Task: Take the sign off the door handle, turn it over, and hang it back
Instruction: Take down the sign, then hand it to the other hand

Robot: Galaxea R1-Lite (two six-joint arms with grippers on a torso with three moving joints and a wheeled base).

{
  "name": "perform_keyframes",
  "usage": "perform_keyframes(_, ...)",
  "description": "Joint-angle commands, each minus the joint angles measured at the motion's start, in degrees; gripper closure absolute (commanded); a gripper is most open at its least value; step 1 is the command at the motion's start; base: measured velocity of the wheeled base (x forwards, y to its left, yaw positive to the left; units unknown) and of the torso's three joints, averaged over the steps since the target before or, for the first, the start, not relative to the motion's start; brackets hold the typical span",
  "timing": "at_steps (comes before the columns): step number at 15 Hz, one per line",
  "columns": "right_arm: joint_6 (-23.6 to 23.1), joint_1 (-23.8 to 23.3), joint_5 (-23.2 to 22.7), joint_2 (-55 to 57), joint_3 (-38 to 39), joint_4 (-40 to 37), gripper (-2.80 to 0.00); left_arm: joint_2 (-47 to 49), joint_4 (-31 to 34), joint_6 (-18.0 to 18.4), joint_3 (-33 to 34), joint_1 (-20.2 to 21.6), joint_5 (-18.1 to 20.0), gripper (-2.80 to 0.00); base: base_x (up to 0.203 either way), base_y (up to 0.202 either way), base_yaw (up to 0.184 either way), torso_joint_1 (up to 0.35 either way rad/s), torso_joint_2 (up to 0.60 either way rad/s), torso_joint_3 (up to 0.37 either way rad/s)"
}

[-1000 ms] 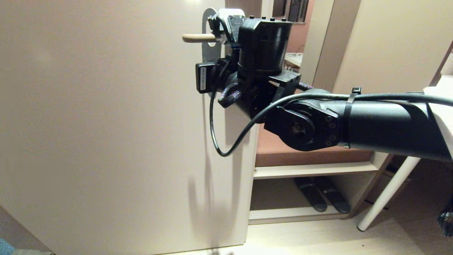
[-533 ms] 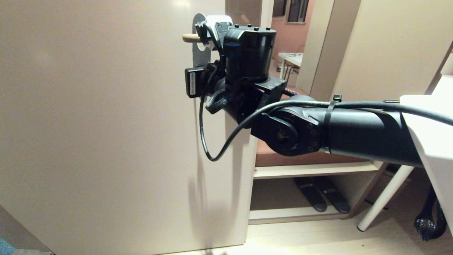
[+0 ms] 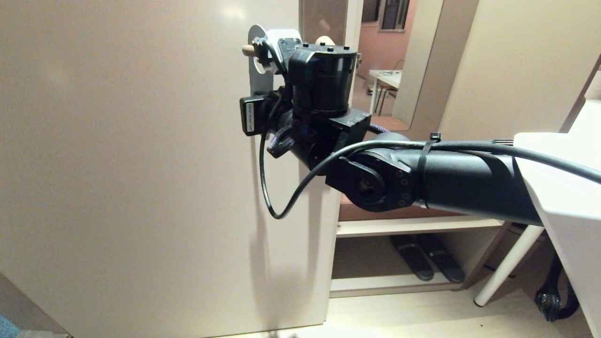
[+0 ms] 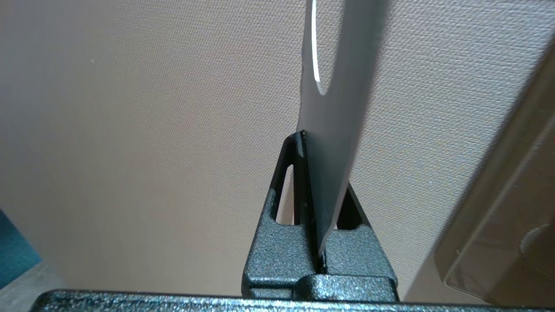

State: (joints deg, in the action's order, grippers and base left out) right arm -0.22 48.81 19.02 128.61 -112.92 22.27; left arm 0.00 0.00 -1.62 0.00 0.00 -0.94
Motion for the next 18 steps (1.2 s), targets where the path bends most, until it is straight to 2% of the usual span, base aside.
perform_keyframes(1, -0.04, 0.14, -0.32, 0.15, -0.03, 0.14, 0.0, 0.0, 0.0, -0.05, 0.0, 0.0, -0.03, 0.0, 0.0, 0.0, 0.0, 0.0, 0.0, 0.0)
perform_keyframes(7, 0.04, 0.67, -3.2, 0.15, -0.11, 0.44, 0.0, 0.0, 0.0, -0.05, 0.0, 0.0, -0.03, 0.0, 0.0, 0.0, 0.0, 0.0, 0.0, 0.0)
perform_keyframes(18, -0.13, 2.43, -3.27, -0.73, -0.02, 2.43, 0.0, 0.0, 0.0, 0.04, 0.0, 0.0, -0.03, 0.0, 0.0, 0.0, 0.0, 0.0, 0.0, 0.0)
